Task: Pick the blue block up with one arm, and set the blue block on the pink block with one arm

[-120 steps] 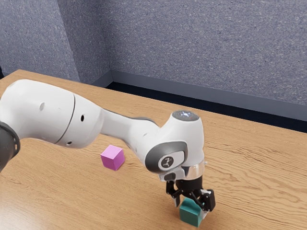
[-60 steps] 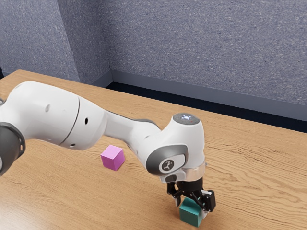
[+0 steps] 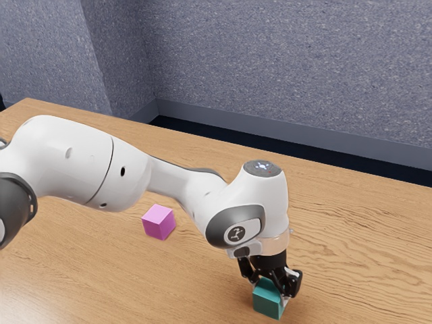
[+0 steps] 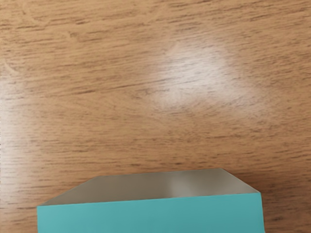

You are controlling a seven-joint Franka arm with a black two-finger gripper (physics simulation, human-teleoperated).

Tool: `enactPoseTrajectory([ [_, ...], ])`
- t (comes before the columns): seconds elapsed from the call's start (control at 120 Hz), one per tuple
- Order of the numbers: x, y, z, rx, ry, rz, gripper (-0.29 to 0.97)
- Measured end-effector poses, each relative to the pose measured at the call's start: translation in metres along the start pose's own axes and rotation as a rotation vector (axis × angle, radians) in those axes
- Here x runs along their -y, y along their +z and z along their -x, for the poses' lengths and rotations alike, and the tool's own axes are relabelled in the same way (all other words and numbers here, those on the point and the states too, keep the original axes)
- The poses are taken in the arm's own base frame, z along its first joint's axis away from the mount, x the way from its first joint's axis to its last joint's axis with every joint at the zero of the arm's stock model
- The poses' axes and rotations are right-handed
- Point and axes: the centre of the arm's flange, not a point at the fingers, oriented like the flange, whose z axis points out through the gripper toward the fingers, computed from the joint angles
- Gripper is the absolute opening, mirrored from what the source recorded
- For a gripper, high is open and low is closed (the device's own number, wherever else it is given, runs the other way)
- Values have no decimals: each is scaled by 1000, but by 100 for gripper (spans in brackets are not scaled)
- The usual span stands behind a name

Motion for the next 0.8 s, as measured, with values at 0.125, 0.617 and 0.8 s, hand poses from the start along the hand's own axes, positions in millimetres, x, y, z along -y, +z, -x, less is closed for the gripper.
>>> enactPoseTrajectory([
  [0.125,1,-8,1,11,-4,-7,36],
  [0.617,-82,-128,10,159,-109,15,30],
  [0.8,-159,-133,11,162,-161,100,29],
])
